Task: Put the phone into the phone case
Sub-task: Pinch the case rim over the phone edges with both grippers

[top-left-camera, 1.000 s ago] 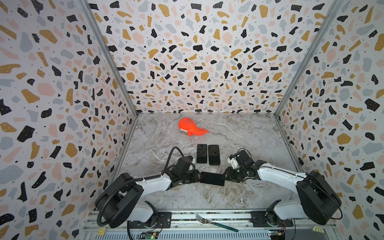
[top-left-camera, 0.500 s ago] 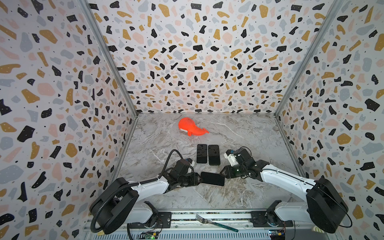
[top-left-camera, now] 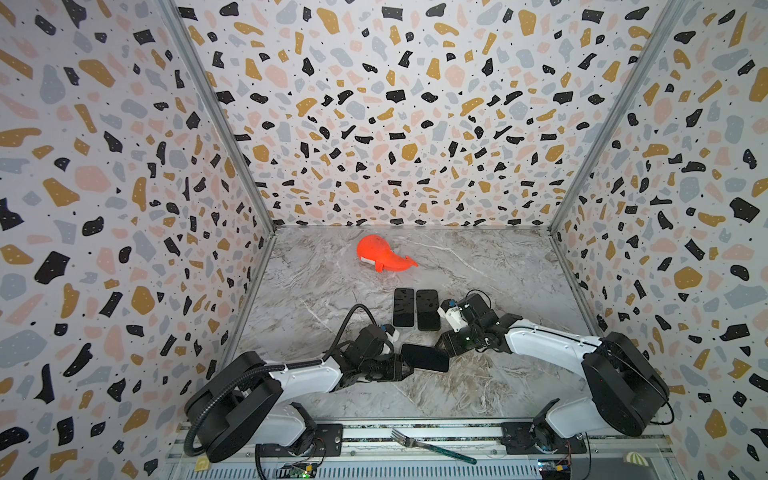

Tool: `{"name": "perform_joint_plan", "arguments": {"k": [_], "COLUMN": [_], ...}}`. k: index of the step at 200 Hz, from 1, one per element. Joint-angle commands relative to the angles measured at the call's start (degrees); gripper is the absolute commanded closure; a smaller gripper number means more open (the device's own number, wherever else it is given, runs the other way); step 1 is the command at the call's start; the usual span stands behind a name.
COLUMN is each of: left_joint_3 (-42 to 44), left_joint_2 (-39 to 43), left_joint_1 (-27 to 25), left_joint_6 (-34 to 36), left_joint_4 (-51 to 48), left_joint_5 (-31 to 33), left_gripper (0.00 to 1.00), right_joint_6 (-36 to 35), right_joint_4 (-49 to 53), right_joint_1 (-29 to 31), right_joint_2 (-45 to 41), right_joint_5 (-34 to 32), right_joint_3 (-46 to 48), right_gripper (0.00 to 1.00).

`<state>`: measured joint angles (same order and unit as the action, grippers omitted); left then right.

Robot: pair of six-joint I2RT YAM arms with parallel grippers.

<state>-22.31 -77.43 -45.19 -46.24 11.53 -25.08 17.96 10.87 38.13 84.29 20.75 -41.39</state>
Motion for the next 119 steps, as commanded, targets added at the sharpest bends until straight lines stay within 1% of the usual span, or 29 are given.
{"name": "perform_joint_plan", "arguments": {"k": [1, 34, 74, 92, 119], "left_joint_3": [0.1, -1.7, -3.0, -3.7, -5.4], "left_joint_2": [-1.6, -3.8, -5.7, -6.2, -6.7], "left_joint_1": [-0.5, -0.4, -0.5, -0.4, -0.4], "left_joint_6": [-0.4, 0.4, 1.0, 1.3, 1.5], "left_joint_4": [1.5, 1.5, 1.7, 1.6, 1.1], "left_joint_5": [-0.4, -0.3, -0.1, 0.0, -0.1], "left_gripper": [0.49, 0.5, 0.51, 0.51, 0.51], "right_joint_6": [-1.4, -0.8, 0.9, 2.5, 6.8], "right_joint_4": [-0.7, -1.3, -1.5, -2.4, -5.5], "right_joint_1": [0.5, 1.3, 3.1, 4.3, 5.9], "right_joint_2": [1.0, 0.6, -0.7, -1.6, -3.9], "right_joint_5": [2.8, 4.9, 5.9, 6.1, 7.4], "right_joint_3": [0.9, 2.5, 4.5, 5.9, 9.0], "right_gripper": [0.46, 0.45, 0.44, 0.44, 0.45]}}
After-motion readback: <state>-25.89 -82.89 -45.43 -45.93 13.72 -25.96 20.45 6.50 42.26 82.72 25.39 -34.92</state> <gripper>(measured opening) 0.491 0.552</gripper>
